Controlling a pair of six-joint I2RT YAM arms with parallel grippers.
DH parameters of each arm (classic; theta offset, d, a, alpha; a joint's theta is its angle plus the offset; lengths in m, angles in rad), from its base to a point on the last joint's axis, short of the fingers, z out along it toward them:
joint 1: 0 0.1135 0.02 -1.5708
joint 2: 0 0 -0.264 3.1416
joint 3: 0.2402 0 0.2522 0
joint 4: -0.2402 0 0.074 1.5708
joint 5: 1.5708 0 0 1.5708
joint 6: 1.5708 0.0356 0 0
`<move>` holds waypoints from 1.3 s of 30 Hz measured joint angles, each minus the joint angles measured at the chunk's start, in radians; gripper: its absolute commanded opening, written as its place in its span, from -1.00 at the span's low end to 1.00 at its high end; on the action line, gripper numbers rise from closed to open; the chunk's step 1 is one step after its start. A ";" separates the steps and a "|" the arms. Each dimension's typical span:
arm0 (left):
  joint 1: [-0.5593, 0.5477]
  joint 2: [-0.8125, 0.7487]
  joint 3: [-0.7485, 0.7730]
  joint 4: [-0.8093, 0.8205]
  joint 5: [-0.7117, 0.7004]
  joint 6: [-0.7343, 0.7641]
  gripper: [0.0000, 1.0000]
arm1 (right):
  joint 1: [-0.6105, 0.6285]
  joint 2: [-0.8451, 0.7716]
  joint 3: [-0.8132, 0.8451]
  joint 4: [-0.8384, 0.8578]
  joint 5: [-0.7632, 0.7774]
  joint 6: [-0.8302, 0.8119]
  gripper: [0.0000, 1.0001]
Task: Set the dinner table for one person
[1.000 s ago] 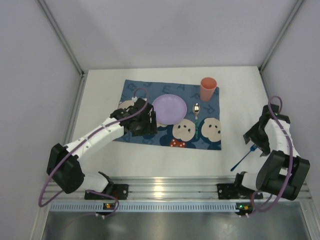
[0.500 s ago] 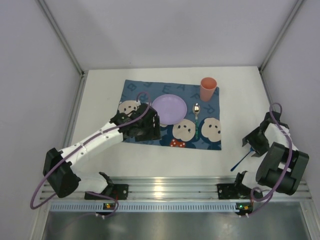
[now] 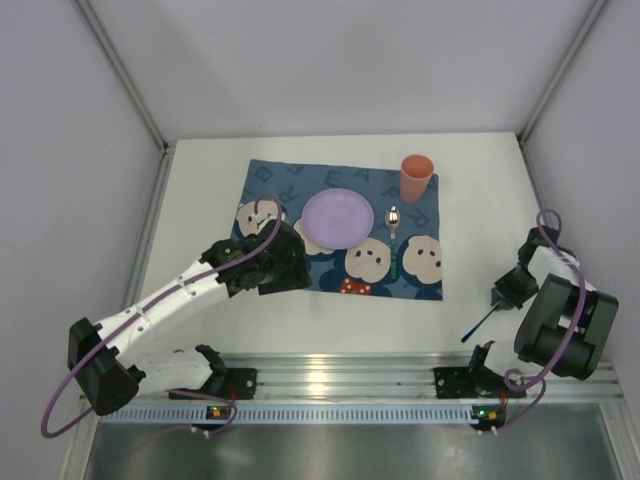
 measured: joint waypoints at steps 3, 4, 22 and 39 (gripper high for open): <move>-0.001 -0.015 -0.009 -0.008 -0.005 -0.009 0.44 | 0.004 0.017 0.012 -0.011 0.007 0.001 -1.00; -0.001 -0.020 -0.011 -0.009 -0.007 -0.010 0.44 | 0.008 0.022 0.017 -0.014 0.010 -0.001 -1.00; -0.029 0.156 0.251 -0.066 -0.138 0.127 0.43 | 0.232 -0.147 0.233 -0.118 -0.020 0.001 -1.00; -0.226 0.610 0.645 0.329 0.297 0.283 0.37 | 0.335 -0.349 0.555 -0.397 -0.186 0.032 -1.00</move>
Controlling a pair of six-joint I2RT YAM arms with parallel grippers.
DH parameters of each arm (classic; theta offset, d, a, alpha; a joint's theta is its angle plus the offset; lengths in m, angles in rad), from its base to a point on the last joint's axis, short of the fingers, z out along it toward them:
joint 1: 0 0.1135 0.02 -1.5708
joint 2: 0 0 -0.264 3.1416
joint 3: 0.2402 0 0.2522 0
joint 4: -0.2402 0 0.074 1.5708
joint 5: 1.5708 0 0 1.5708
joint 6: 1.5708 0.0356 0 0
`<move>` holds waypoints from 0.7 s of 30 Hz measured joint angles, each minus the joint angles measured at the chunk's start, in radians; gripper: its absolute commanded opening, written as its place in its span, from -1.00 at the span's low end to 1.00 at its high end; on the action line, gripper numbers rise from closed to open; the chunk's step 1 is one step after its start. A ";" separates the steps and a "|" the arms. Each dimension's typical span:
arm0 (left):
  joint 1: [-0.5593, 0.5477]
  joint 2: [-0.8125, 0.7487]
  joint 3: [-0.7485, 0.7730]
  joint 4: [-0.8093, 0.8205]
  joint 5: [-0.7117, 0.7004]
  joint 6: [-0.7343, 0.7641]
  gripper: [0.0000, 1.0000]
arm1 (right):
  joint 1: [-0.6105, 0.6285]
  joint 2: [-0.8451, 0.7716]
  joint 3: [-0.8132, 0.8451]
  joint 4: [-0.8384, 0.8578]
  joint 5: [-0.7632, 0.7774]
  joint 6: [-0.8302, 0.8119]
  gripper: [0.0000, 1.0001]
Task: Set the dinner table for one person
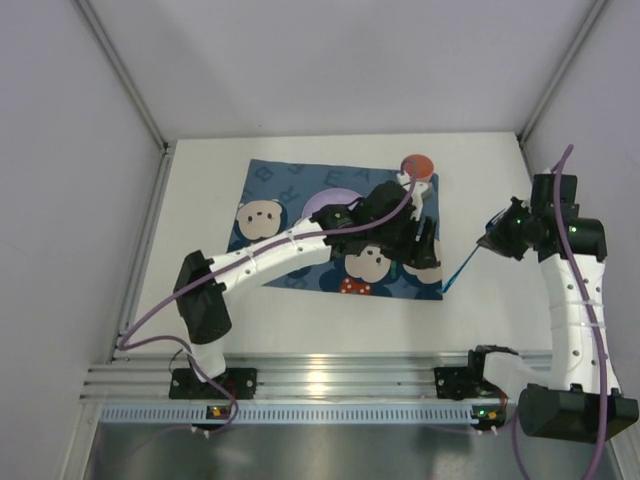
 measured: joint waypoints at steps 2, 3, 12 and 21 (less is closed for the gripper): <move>-0.024 0.051 0.055 0.026 0.050 0.009 0.37 | 0.000 -0.008 0.000 -0.014 -0.011 0.000 -1.00; -0.036 0.075 0.083 0.037 0.072 0.014 0.36 | 0.000 -0.012 0.000 -0.018 -0.016 0.000 -1.00; -0.096 0.166 0.158 0.071 0.169 0.025 0.20 | 0.002 -0.021 0.019 -0.044 -0.044 0.000 -1.00; -0.100 0.193 0.160 0.071 0.169 0.023 -0.54 | 0.002 -0.021 0.043 -0.050 -0.072 0.000 -1.00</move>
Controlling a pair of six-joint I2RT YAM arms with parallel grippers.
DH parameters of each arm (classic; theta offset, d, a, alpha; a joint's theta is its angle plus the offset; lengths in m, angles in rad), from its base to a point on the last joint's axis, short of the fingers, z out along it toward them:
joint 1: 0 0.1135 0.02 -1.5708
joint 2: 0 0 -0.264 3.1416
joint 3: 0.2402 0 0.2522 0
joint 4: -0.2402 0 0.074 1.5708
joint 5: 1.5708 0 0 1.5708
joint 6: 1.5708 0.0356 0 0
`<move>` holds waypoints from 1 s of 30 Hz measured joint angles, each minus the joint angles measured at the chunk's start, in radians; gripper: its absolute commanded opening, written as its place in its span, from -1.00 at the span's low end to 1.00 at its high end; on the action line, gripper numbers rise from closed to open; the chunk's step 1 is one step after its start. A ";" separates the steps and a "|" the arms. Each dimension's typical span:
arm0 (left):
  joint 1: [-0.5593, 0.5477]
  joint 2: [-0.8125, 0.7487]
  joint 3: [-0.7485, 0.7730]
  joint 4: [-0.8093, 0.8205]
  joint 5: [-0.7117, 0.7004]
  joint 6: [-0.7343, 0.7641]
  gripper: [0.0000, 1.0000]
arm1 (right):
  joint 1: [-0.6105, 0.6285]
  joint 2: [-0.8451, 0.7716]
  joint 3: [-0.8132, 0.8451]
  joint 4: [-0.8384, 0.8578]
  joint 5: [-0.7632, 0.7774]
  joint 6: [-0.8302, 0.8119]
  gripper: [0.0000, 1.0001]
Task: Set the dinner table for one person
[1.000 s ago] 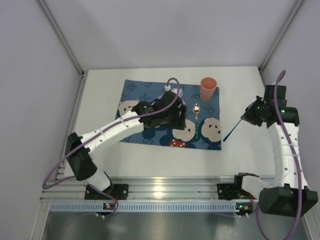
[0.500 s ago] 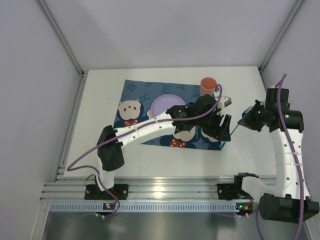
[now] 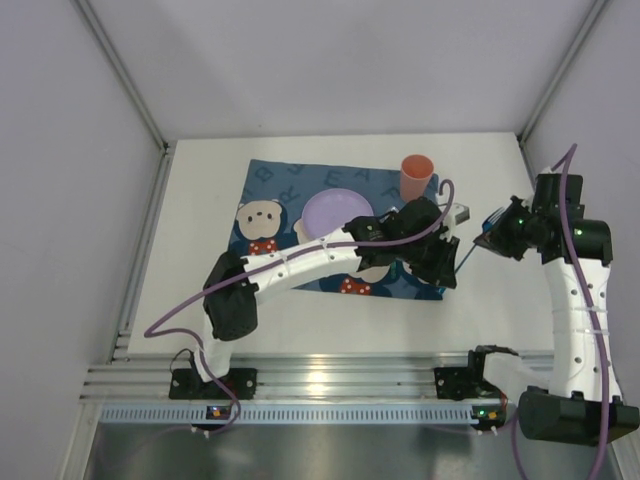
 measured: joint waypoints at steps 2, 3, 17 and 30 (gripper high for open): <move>-0.003 0.008 0.002 0.001 0.000 -0.002 -1.00 | 0.000 0.000 0.000 0.000 -0.003 -0.001 -1.00; -0.006 0.011 0.004 0.002 0.002 0.000 -1.00 | 0.000 0.000 0.000 0.000 -0.004 -0.001 -1.00; 0.051 -0.110 -0.261 0.072 -0.006 -0.008 -1.00 | 0.006 0.006 0.091 -0.018 -0.015 -0.007 0.99; 0.867 -0.443 -0.753 0.195 0.306 -0.027 -0.99 | 0.006 0.008 0.176 -0.032 0.000 -0.024 0.99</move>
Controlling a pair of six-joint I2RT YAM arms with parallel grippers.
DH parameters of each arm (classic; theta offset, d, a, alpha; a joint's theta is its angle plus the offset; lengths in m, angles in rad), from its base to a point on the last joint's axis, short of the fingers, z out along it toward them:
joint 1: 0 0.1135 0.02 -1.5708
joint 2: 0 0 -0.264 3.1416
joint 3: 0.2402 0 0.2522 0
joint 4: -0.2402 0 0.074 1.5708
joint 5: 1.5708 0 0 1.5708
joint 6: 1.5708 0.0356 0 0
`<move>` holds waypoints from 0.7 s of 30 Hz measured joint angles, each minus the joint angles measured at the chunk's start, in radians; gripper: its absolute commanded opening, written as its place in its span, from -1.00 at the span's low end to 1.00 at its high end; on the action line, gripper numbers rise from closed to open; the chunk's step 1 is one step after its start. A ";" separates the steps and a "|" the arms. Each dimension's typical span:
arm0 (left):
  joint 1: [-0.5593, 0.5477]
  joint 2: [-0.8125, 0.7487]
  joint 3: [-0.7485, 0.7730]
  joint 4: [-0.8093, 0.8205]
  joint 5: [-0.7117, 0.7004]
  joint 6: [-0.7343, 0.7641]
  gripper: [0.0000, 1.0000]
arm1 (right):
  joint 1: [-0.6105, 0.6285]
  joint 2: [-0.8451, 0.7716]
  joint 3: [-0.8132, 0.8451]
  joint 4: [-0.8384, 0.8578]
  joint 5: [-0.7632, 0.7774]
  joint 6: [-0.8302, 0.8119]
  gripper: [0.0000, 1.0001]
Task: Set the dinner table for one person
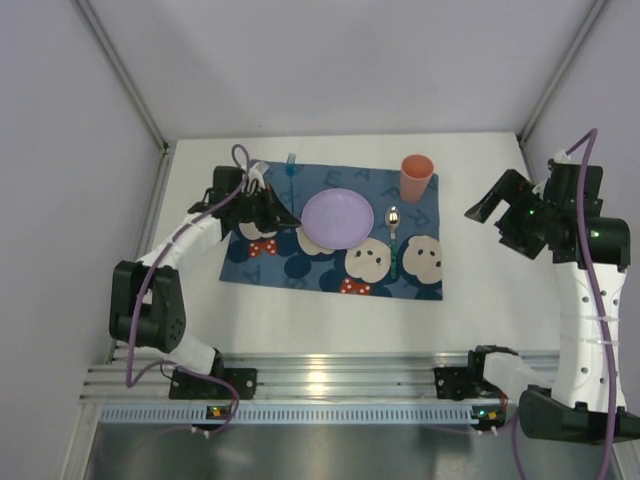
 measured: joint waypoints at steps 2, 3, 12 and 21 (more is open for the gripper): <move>0.100 0.031 -0.032 0.064 0.130 -0.027 -0.95 | 0.000 0.000 -0.027 0.000 -0.004 0.000 0.99; 0.136 0.061 -0.039 0.092 0.190 -0.036 -0.94 | 0.000 0.000 -0.038 -0.001 -0.006 0.000 0.99; 0.233 0.287 0.040 0.017 0.408 0.062 -0.94 | 0.000 0.000 -0.051 0.000 -0.015 -0.005 0.99; 0.274 0.478 0.208 -0.290 0.346 0.266 -1.00 | 0.001 -0.010 -0.072 -0.001 -0.013 -0.010 1.00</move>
